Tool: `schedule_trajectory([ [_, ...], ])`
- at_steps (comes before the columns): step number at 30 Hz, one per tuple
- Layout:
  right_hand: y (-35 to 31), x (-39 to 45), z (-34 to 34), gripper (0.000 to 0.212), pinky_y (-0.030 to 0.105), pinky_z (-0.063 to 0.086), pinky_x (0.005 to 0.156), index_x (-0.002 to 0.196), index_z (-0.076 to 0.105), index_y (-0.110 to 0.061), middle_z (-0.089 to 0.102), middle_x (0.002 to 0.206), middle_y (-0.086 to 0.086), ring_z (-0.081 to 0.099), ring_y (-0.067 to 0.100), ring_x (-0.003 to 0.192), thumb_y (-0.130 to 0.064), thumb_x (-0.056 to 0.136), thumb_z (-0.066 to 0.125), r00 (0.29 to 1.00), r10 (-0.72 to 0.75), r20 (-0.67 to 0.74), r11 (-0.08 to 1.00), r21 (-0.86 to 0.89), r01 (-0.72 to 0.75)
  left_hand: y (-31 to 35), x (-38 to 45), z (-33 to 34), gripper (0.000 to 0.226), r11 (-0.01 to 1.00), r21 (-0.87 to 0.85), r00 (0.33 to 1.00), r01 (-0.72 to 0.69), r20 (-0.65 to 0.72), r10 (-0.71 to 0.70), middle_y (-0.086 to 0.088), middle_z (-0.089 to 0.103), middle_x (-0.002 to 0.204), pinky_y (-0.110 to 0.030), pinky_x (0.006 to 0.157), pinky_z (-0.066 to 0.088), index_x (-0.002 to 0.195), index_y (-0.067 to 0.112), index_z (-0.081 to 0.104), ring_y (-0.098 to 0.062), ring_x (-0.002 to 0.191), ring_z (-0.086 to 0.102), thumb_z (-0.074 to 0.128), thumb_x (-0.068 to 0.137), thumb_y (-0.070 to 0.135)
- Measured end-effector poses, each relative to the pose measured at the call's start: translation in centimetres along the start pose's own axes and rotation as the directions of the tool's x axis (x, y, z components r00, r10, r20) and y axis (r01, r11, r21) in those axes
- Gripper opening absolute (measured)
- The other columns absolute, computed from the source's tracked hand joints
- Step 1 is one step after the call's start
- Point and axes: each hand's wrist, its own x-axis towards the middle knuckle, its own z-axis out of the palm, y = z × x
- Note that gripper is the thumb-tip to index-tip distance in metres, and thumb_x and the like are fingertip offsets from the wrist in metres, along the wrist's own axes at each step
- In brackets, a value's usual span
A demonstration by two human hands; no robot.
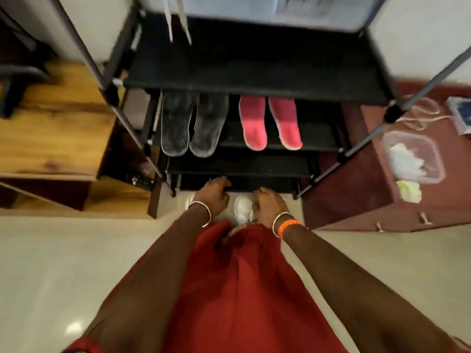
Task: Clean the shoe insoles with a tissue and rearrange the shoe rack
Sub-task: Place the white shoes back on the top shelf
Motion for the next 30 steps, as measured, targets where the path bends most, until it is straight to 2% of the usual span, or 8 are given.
schedule_trajectory([
  [6, 3.9, 9.8, 11.7, 0.040, 0.039, 0.042, 0.093, 0.118, 0.053, 0.000, 0.055, 0.123, 0.023, 0.052, 0.037, 0.115, -0.029, 0.091, 0.051, 0.954, 0.267, 0.133, 0.964, -0.019, -0.267, -10.8, 5.9, 8.5, 0.031, 0.944, -0.003, 0.944, 0.331, -0.008, -0.331, -0.025, 0.059, 0.121, -0.036, 0.093, 0.038, 0.117, 0.000, 0.059, -0.038, 0.115, 0.052, 0.051, 0.088, 0.009],
  [10, 5.1, 12.4, 17.2, 0.061, 0.044, 0.038, 0.096, 0.137, 0.033, -0.002, 0.043, 0.134, 0.020, 0.044, 0.039, 0.121, -0.032, 0.088, 0.055, 0.919, 0.367, 0.143, 0.930, -0.083, -0.358, -15.2, 8.1, 11.8, 0.055, 0.925, 0.122, 0.908, 0.360, 0.181, -0.378, -0.025, 0.043, 0.138, -0.034, 0.101, 0.032, 0.139, 0.000, 0.035, -0.036, 0.128, 0.040, 0.054, 0.090, 0.019],
  [14, 4.1, 9.7, 21.7, 0.044, 0.039, 0.042, 0.082, 0.108, 0.060, -0.006, 0.059, 0.107, 0.016, 0.058, 0.033, 0.097, -0.029, 0.071, 0.064, 0.995, -0.082, 0.054, 0.957, -0.274, 0.094, -15.2, 5.9, 15.3, 0.061, 0.965, 0.263, 0.948, 0.006, 0.304, -0.089, -0.012, 0.056, 0.126, -0.040, 0.093, 0.045, 0.119, 0.016, 0.057, -0.032, 0.115, 0.054, 0.034, 0.078, 0.055],
  [18, 3.1, 5.0, 24.7, 0.038, 0.037, 0.031, 0.073, 0.064, 0.069, -0.014, 0.066, 0.070, 0.003, 0.062, 0.022, 0.064, -0.041, 0.066, 0.043, 0.904, -0.284, 0.319, 0.871, -0.308, 0.383, -13.6, 1.5, 18.7, 0.056, 0.832, 0.413, 0.892, -0.371, 0.408, 0.196, -0.015, 0.069, 0.081, -0.047, 0.083, 0.047, 0.105, 0.008, 0.065, -0.036, 0.070, 0.066, 0.034, 0.071, 0.039],
  [20, 3.6, 2.9, 25.3, 0.042, 0.043, 0.034, 0.086, 0.072, 0.072, -0.011, 0.067, 0.073, 0.006, 0.065, 0.026, 0.077, -0.032, 0.071, 0.036, 0.888, -0.248, 0.388, 0.861, -0.331, 0.385, -13.9, 0.6, 19.5, 0.050, 0.709, 0.562, 0.871, -0.426, 0.468, 0.152, -0.014, 0.069, 0.097, -0.060, 0.102, 0.030, 0.118, 0.008, 0.059, -0.035, 0.091, 0.065, 0.030, 0.087, 0.033],
  [23, 4.7, 1.2, 25.6, 0.037, 0.047, 0.039, 0.097, 0.076, 0.073, -0.009, 0.069, 0.072, 0.007, 0.067, 0.027, 0.084, -0.016, 0.075, 0.037, 0.898, -0.327, 0.294, 0.800, -0.419, 0.429, -14.0, 0.4, 20.0, 0.039, 0.570, 0.660, 0.777, -0.489, 0.627, -0.058, -0.011, 0.055, 0.130, -0.052, 0.114, -0.006, 0.132, 0.007, 0.046, -0.032, 0.129, 0.041, 0.027, 0.098, 0.012],
  [27, 5.0, -0.3, 25.1, 0.034, 0.041, 0.030, 0.101, 0.092, 0.065, -0.003, 0.062, 0.054, 0.005, 0.061, 0.021, 0.054, -0.007, 0.073, 0.037, 0.823, -0.541, 0.173, 0.740, -0.366, 0.564, -13.5, -1.2, 19.9, 0.048, 0.604, 0.608, 0.792, -0.515, 0.607, 0.065, 0.000, 0.063, 0.115, -0.036, 0.114, 0.028, 0.115, 0.023, 0.064, -0.023, 0.117, 0.054, 0.026, 0.089, 0.012],
  [30, 4.6, -2.9, 24.1, 0.027, 0.033, 0.049, 0.080, 0.089, 0.069, -0.008, 0.068, 0.066, 0.007, 0.064, 0.018, 0.052, -0.018, 0.076, 0.048, 0.806, -0.510, 0.300, 0.764, -0.273, 0.585, -13.7, -3.9, 20.5, 0.036, 0.849, 0.450, 0.728, -0.275, 0.675, -0.122, -0.013, 0.059, 0.124, -0.036, 0.095, 0.041, 0.125, 0.009, 0.051, -0.030, 0.115, 0.055, 0.033, 0.096, 0.020],
])
